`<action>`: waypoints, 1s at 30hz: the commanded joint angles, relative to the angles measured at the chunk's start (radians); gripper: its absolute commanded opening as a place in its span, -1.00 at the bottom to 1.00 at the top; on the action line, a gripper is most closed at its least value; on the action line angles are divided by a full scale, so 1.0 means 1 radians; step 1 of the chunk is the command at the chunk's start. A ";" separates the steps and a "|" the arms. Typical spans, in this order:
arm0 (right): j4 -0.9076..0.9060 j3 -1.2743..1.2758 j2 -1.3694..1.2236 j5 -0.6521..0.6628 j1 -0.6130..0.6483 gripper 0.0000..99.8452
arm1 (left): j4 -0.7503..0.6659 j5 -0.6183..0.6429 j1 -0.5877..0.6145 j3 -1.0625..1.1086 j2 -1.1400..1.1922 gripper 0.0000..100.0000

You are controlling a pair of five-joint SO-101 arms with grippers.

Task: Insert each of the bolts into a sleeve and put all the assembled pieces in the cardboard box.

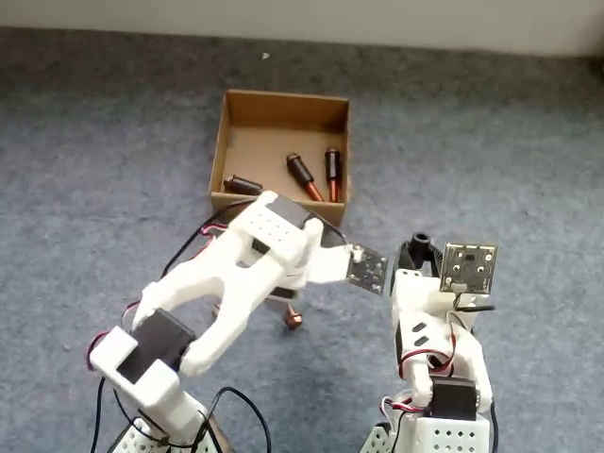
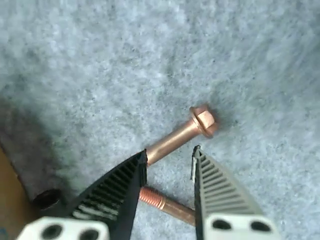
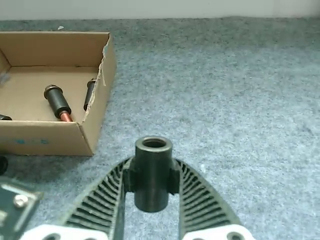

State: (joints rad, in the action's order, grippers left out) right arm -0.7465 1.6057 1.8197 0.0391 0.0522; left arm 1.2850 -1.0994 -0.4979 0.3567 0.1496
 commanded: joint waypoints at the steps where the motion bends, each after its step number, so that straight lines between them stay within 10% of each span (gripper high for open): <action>1: 0.015 -0.021 0.016 0.012 -0.005 -0.98 | 0.005 -0.012 -0.028 -0.039 0.019 -0.66; 30: 0.015 -0.019 0.016 0.012 -0.005 -0.98 | -0.066 -0.003 -0.157 -0.025 0.082 -0.96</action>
State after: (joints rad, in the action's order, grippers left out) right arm -0.7465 1.6057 1.8197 0.0407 0.0414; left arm 1.2190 -1.1009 -0.6022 0.3491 0.2386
